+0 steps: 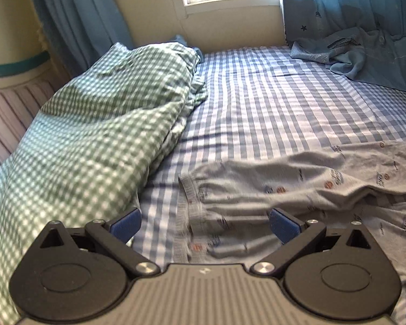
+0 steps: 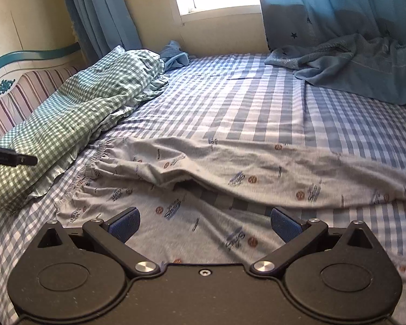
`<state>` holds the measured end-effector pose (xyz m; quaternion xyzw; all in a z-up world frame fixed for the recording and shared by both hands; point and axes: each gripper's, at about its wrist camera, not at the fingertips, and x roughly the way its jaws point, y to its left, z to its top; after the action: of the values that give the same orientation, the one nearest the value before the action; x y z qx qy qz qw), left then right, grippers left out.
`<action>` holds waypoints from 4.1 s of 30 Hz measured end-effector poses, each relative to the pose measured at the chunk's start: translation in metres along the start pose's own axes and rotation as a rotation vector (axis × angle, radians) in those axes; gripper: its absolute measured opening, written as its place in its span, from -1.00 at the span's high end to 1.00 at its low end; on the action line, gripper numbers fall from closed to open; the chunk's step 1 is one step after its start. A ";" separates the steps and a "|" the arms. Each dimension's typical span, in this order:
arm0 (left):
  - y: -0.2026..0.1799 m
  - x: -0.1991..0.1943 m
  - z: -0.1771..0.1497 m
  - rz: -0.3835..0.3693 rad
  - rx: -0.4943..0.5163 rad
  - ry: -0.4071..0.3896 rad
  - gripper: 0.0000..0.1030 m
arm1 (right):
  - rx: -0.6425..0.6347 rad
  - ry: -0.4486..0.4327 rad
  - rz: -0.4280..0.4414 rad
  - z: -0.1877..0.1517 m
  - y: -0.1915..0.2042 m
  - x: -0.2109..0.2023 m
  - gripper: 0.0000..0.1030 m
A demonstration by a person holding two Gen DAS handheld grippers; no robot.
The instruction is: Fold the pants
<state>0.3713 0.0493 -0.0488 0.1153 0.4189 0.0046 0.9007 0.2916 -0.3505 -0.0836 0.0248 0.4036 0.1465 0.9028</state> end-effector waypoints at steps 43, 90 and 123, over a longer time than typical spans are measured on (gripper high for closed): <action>-0.047 0.288 0.093 -0.135 0.378 0.065 0.98 | -0.426 0.175 -0.006 0.163 -0.083 0.300 1.00; 0.007 0.056 -0.057 -0.191 0.753 -0.285 0.97 | -0.579 0.064 0.112 0.056 0.076 0.106 1.00; -0.025 0.043 -0.193 -0.142 0.631 -0.046 -0.93 | -0.247 0.233 -0.038 -0.116 0.124 0.084 -0.41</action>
<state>0.2508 0.0686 -0.2066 0.3595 0.3860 -0.1911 0.8278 0.2288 -0.2163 -0.2017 -0.1112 0.4848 0.1798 0.8487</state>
